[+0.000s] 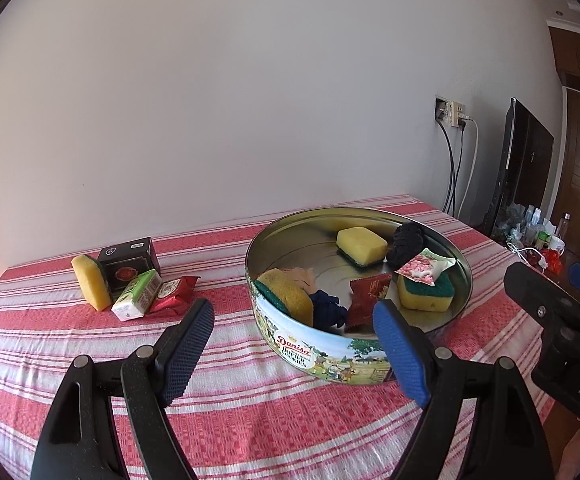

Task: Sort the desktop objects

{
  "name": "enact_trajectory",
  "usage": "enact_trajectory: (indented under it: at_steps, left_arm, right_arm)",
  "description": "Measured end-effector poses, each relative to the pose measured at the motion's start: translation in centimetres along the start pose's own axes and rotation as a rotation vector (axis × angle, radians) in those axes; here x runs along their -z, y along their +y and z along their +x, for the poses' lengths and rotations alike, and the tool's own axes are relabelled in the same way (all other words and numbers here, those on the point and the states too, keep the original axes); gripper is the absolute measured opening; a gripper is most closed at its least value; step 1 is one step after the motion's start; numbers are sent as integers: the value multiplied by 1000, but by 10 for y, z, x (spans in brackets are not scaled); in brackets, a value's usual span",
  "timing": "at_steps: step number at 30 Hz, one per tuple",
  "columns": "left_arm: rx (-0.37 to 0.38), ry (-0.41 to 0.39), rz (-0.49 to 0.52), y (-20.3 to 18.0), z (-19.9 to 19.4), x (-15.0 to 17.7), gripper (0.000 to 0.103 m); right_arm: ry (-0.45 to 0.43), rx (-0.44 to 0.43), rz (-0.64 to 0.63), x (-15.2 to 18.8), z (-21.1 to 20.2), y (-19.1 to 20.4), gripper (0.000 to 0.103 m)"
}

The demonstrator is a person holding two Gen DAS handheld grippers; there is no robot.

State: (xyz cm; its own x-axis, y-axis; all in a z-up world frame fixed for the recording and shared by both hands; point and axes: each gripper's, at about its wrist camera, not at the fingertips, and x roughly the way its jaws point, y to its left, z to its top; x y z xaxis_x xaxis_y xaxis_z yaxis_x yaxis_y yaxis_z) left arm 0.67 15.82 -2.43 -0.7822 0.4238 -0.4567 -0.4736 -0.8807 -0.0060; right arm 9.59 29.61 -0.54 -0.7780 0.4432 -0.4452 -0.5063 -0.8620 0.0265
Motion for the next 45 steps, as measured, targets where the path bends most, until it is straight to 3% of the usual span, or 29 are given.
enact_trajectory:
  at_steps: [4,27,34,45]
  left_arm:
    - [-16,-17,6,0,-13,1,90]
    - [-41,-34,-45,23,-29,3,90]
    - [-19,-53,-14,17,-27,-2,90]
    - [-7,-40,-7,23,-14,-5,90]
  right_arm:
    - [-8,1,-2,3,-13,4,91]
    - [-15,25,14,3,-35,18,92]
    - [-40,109,63,1,-40,12,93]
    - [-18,143,104,-2,-30,12,93]
